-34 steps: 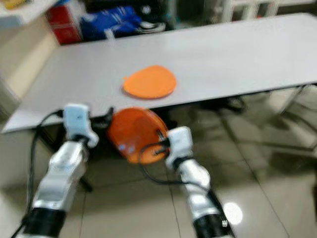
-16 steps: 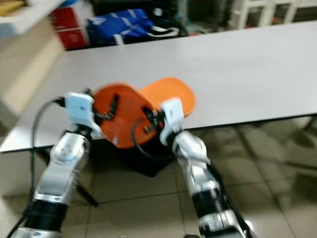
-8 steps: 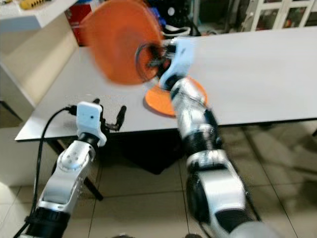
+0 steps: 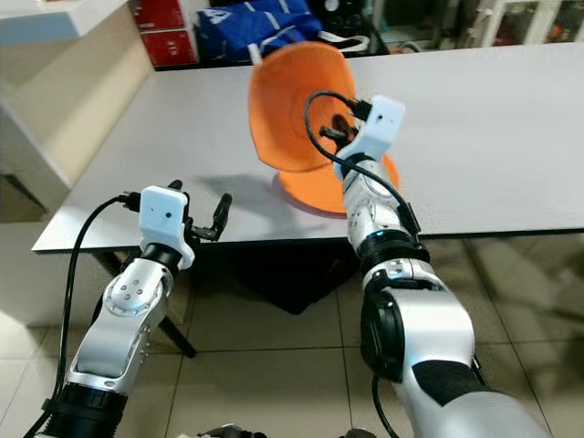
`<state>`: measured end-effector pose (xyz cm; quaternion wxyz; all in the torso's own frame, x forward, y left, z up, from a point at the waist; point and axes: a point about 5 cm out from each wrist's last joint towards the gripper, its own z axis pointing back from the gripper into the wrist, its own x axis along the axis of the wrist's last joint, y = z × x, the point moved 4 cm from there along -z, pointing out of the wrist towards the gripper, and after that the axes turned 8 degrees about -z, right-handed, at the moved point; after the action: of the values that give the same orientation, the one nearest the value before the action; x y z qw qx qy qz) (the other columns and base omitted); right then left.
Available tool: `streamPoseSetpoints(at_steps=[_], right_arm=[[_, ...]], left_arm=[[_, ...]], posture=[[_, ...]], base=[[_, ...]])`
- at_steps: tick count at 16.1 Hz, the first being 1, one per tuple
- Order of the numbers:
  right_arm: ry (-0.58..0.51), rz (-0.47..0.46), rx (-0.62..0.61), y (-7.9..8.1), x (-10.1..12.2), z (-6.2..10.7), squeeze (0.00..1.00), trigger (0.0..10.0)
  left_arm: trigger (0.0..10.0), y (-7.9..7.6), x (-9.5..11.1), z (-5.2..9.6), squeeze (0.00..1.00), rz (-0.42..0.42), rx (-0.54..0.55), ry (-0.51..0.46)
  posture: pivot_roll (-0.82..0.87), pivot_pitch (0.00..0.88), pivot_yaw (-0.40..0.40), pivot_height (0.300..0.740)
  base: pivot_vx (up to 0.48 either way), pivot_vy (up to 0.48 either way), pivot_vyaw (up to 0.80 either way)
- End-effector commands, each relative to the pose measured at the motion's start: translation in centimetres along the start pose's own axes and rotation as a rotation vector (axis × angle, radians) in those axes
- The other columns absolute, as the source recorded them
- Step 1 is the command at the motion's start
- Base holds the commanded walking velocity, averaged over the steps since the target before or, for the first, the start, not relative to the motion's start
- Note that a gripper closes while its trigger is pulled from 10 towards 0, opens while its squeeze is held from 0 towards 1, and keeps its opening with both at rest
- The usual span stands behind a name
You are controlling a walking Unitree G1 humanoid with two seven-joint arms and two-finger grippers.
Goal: Setting the table
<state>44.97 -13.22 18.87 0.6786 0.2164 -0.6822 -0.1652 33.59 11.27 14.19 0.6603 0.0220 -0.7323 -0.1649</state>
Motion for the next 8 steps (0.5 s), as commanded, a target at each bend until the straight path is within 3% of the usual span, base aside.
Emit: streamPoseSetpoints(at_steps=[1, 8], right_arm=[[-0.049, -0.035, 0.007, 0.8, 1.4, -0.4, 0.00, 0.0], [-0.025, -0.092, -0.120, -1.6, 0.6, -0.2, 0.00, 0.0]], left_arm=[[10.0, 0.5, 0.0, 0.3, 0.00, -0.012, 0.013, 0.005], [10.0, 0.5, 0.0, 0.5, 0.00, -0.001, 0.015, 0.013]], posture=[[-0.09, 0.000, 0.123, 0.740], [-0.09, 0.000, 0.120, 0.740]], base=[[0.000, 0.000, 0.00], [0.000, 0.000, 0.00]])
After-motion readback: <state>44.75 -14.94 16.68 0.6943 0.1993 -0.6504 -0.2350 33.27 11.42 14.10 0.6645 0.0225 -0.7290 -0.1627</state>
